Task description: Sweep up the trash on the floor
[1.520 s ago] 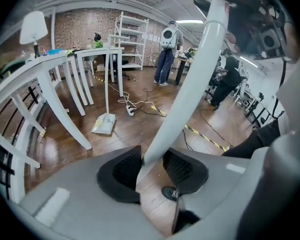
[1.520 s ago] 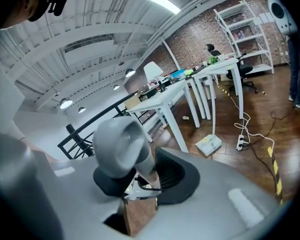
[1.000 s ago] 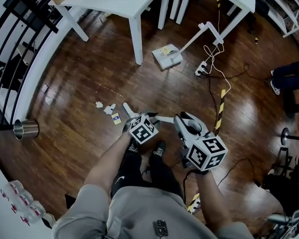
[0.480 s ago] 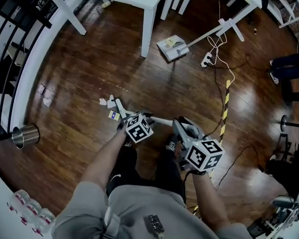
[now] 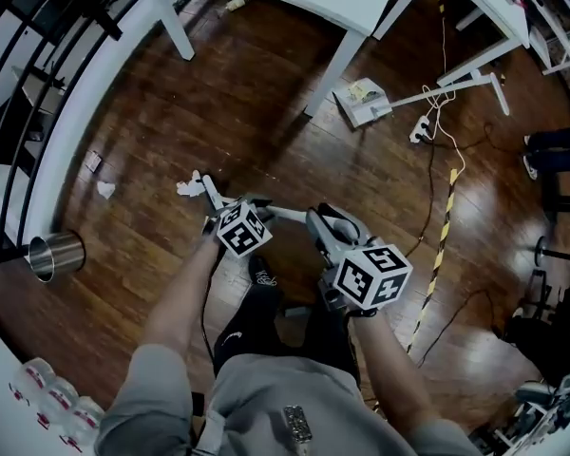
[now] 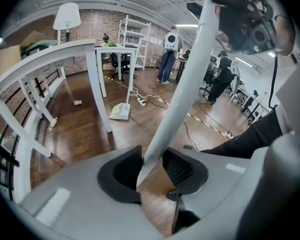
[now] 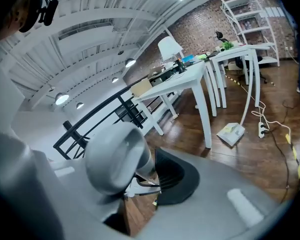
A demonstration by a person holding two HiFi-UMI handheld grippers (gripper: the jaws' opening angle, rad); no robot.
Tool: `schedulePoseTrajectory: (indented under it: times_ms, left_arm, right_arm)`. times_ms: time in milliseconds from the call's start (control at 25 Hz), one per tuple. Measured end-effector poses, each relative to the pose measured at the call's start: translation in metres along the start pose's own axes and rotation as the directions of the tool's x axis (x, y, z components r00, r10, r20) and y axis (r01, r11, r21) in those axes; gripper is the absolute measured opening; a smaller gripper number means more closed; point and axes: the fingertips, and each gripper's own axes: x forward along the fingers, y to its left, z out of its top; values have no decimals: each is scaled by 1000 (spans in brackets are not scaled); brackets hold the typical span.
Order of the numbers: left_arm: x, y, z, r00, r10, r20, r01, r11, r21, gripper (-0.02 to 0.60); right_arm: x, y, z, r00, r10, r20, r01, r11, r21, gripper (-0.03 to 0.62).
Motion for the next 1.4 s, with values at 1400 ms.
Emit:
schedulePoseTrajectory:
  times_ms: [1400]
  left_arm:
    - [-229, 108, -76, 665, 696, -271, -573, 243, -783, 126]
  right_arm:
    - [132, 258, 102, 436, 640, -632, -900, 318, -298, 95]
